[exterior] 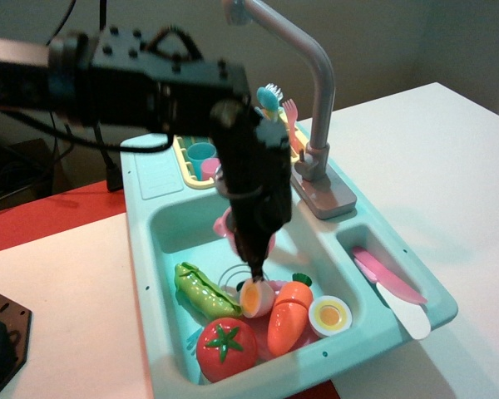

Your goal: Put cup from counter to sink

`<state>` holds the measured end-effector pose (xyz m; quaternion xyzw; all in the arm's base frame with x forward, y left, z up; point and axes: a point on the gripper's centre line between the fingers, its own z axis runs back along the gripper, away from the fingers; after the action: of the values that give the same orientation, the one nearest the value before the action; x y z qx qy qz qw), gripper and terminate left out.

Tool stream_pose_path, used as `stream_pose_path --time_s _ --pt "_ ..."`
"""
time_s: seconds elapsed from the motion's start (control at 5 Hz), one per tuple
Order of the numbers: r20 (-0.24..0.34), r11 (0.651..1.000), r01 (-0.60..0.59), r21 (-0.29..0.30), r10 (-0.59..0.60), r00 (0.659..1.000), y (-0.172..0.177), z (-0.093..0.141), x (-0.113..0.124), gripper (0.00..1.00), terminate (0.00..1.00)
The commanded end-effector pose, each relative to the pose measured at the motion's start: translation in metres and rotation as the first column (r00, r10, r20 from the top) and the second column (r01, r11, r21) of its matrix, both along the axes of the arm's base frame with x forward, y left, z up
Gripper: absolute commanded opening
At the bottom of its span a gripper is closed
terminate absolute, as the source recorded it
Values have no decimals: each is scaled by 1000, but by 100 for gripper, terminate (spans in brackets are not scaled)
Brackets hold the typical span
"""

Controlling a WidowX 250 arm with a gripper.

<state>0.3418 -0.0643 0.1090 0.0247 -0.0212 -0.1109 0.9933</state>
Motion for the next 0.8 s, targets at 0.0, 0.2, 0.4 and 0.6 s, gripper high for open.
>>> stream_pose_path --time_s 0.0,0.2,0.4,0.6 --pt "44 1000 1 1 -1 999 2 0 -8 0 0" --pt "33 1000 -4 7 4 999 2 -7 -13 0 0" --pt "53 998 -55 -19 56 997 6 3 -15 100 0" --pt "63 996 -86 -30 88 994 11 18 -20 100 0"
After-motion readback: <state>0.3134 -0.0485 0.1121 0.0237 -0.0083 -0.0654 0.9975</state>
